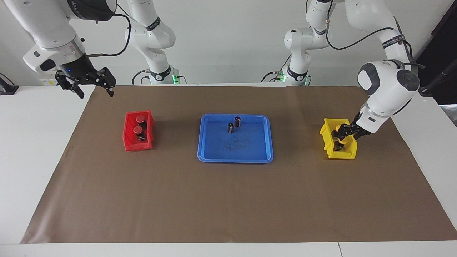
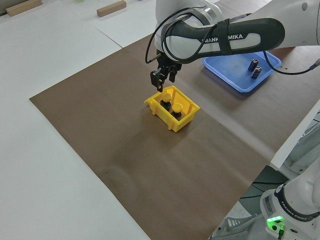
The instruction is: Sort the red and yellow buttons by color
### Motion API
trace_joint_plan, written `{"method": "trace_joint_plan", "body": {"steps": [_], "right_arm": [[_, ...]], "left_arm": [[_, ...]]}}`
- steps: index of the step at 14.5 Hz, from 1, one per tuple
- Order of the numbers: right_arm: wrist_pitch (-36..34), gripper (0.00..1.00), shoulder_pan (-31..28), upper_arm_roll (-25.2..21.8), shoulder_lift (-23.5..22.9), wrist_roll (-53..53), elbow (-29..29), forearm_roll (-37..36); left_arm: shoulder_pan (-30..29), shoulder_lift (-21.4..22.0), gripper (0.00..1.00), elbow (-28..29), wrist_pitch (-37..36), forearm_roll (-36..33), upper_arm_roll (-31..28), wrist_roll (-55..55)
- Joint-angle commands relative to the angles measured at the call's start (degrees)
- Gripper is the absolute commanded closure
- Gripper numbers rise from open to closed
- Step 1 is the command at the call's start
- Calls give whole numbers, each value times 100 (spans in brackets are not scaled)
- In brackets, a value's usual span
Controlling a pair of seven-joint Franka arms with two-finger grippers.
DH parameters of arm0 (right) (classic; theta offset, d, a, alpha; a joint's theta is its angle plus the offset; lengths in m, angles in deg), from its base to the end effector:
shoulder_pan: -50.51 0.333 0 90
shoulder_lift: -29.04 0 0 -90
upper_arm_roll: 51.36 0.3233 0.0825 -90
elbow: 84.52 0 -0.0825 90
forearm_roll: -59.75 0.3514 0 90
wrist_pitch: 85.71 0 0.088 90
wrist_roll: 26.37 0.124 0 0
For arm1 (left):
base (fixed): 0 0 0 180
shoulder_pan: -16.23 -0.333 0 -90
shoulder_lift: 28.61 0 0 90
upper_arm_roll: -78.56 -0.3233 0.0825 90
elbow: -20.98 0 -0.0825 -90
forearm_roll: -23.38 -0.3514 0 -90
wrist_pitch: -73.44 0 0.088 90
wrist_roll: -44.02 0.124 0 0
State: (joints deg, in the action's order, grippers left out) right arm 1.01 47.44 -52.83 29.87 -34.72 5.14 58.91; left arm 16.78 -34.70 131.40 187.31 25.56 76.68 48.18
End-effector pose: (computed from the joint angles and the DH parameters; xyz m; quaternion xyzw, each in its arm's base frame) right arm 0.5091 -0.0424 0.6200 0.9993 0.0330 -0.0191 0.0050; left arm 0.5498 0.0093 0.4348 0.9995 -0.0166 -0.0222 0.0166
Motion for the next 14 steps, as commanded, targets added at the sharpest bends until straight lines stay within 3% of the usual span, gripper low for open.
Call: {"method": "trace_joint_plan", "body": {"steps": [1, 3, 9, 14], "right_arm": [[-112, 0, 18, 7, -58, 96, -115, -30], [-112, 0, 18, 7, -58, 96, -124, -21], [-130, 0, 17, 7, -58, 96, -115, -21], [-139, 0, 9, 7, -49, 96, -115, -21]], "left_arm": [[42, 212, 9, -441, -619, 108, -58, 23], [51, 353, 0, -617, -848, 64, -41, 23], [60, 502, 0, -1487, -2059, 55, 12, 14], [68, 687, 0, -1575, -2281, 20, 170, 49]]}}
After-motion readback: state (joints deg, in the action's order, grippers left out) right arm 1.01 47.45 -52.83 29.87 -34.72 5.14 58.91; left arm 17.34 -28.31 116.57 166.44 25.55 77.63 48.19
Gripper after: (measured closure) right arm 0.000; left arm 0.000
